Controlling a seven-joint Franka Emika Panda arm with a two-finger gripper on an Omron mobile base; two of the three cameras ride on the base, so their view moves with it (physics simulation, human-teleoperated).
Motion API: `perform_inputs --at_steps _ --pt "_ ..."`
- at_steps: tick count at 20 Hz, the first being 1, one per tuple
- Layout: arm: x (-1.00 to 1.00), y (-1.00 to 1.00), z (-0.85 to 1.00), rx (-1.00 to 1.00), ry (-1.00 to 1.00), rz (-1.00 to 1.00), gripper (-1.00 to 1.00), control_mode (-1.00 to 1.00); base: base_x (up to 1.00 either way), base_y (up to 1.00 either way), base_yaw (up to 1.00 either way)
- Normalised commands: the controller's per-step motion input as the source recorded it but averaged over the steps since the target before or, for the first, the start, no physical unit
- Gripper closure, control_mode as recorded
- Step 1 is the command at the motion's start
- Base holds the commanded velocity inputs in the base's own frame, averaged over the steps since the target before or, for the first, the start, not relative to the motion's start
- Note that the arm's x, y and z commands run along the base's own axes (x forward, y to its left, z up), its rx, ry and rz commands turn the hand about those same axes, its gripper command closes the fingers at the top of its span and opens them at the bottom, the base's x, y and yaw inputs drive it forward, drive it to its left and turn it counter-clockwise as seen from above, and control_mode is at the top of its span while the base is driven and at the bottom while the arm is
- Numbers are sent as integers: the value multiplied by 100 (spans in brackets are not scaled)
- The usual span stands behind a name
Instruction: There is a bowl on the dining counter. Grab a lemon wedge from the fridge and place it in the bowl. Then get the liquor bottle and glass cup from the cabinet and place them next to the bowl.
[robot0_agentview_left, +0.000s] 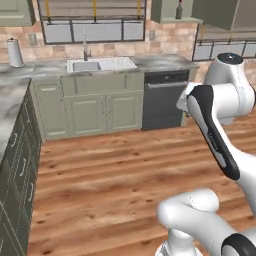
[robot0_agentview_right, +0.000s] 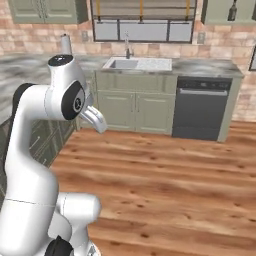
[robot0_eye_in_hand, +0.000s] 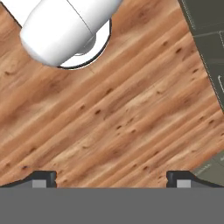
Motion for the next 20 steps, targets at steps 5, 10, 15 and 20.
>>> perform_inputs --at_steps 5,10,15,20 --pt "0 0 0 0 0 0 -100 100 94 -69 31" --pt "0 0 0 0 0 0 -100 100 99 -99 19" --pt "0 0 0 0 0 0 -100 100 97 -100 18" --pt "0 0 0 0 0 0 -100 100 95 -100 18"
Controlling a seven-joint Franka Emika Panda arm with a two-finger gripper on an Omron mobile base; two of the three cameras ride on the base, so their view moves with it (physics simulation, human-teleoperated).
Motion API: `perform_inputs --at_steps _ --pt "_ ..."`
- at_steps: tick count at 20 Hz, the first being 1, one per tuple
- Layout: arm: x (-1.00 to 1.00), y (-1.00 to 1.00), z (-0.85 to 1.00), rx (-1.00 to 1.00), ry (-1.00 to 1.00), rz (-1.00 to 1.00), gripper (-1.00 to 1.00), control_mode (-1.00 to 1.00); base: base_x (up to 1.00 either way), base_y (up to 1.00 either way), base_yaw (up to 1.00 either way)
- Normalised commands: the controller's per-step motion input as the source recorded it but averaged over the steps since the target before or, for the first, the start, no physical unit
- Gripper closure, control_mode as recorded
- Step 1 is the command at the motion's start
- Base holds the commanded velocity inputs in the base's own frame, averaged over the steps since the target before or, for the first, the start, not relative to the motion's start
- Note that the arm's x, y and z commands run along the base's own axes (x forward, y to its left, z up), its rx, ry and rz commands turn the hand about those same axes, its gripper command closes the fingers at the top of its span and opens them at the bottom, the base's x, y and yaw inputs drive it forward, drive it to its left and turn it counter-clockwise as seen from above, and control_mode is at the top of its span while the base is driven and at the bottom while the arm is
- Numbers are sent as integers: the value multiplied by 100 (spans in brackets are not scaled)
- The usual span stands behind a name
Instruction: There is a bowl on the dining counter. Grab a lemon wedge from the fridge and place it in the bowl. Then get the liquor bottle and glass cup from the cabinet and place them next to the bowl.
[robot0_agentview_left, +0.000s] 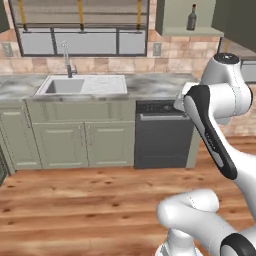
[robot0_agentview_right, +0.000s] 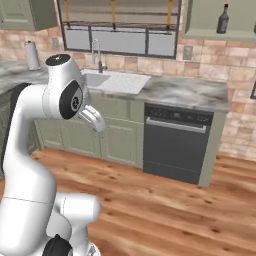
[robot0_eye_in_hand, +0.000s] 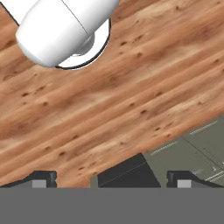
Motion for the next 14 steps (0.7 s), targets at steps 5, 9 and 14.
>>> perform_inputs --at_steps 5,9,14 --pt "0 0 0 0 0 0 -100 100 92 -100 15" --pt "0 0 0 0 0 0 -100 100 93 -100 9" --pt "0 0 0 0 0 0 -100 100 99 -98 0"
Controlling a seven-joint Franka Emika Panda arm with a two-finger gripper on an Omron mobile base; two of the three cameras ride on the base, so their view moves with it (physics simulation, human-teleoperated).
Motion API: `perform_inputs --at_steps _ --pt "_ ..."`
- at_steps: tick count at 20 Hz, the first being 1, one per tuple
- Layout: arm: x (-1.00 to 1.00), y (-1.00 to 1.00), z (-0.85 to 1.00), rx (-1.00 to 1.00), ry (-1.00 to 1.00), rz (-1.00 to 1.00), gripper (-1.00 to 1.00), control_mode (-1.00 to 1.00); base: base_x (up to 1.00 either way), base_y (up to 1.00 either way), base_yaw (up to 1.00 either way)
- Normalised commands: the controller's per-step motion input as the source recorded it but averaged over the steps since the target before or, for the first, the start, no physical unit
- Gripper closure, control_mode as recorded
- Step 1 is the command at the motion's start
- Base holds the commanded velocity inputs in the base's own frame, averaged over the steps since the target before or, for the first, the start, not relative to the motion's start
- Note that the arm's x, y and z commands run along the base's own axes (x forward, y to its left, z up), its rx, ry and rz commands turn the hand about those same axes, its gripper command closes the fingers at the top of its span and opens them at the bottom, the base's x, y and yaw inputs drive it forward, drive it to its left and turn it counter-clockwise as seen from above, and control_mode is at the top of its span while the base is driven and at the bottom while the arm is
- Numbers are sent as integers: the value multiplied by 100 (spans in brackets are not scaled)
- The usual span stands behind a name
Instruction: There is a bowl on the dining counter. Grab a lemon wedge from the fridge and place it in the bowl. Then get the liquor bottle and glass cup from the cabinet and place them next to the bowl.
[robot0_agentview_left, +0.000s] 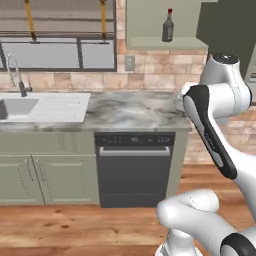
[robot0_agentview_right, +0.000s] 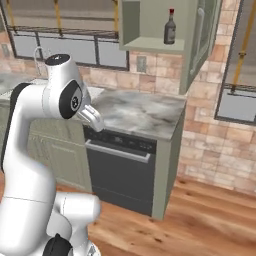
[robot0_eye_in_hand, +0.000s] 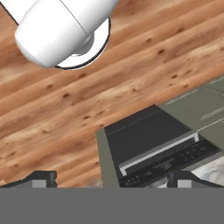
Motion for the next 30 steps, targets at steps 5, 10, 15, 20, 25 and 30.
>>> perform_inputs --at_steps 5,10,15,20,25,30 --pt "0 0 0 0 0 0 -100 100 100 -59 -4" --pt "0 0 0 0 0 0 -100 100 96 -7 -20" --pt "0 0 0 0 0 0 -100 100 69 0 -31" --pt "0 0 0 0 0 0 -100 100 49 2 -31" --pt "0 0 0 0 0 0 -100 100 59 11 -21" --pt "0 0 0 0 0 0 -100 100 66 15 -8"
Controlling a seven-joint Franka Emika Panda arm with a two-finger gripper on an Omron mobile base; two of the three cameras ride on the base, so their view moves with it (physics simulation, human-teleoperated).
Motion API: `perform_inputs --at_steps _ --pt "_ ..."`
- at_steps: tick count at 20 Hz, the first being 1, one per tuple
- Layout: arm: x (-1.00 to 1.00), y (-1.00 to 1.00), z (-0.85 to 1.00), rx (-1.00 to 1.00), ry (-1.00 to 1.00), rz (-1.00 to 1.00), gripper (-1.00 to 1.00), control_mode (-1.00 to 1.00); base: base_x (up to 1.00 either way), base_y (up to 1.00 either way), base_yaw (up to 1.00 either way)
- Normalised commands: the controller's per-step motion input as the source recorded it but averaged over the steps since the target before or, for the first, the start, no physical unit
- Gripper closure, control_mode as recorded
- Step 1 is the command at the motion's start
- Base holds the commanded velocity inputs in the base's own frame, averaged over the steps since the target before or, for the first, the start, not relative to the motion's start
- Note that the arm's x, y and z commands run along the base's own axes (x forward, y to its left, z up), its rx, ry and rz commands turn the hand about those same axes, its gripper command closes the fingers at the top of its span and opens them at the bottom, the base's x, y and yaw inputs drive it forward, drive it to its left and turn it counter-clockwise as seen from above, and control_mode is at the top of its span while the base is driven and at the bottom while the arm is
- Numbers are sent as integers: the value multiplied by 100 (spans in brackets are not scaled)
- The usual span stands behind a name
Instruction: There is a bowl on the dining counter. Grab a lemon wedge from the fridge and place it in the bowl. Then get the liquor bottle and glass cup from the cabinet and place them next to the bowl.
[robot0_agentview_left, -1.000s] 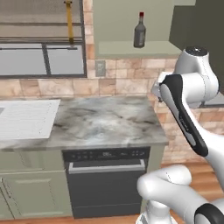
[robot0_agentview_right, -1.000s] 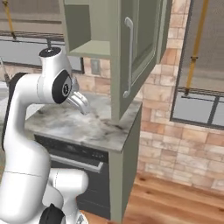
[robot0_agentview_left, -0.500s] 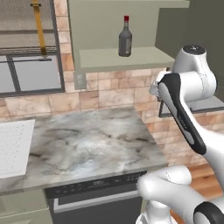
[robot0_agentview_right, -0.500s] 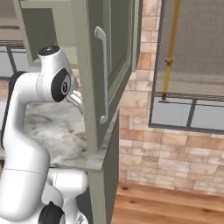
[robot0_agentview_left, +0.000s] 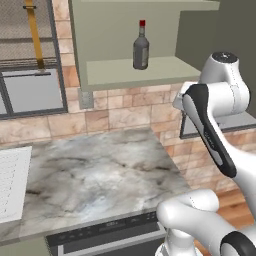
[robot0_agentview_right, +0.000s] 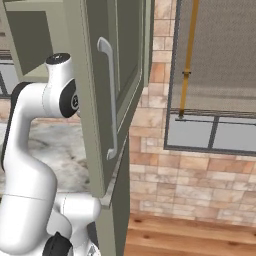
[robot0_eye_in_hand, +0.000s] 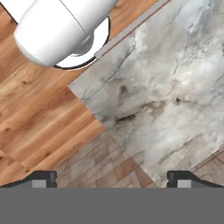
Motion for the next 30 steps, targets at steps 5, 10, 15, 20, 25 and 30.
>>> perform_inputs --at_steps 5,10,15,20,25,30 --pt "0 0 0 0 0 0 -100 100 52 20 -1" --pt "41 12 0 0 8 5 -100 -100 8 5 0" --pt "36 17 32 0 -16 37 -100 -100 0 0 0" --pt "21 40 66 -10 -34 27 -100 -100 0 0 0" --pt "43 46 71 -18 -43 7 -100 -100 0 0 0" --pt "67 27 74 -11 -15 0 -100 -100 0 0 0"
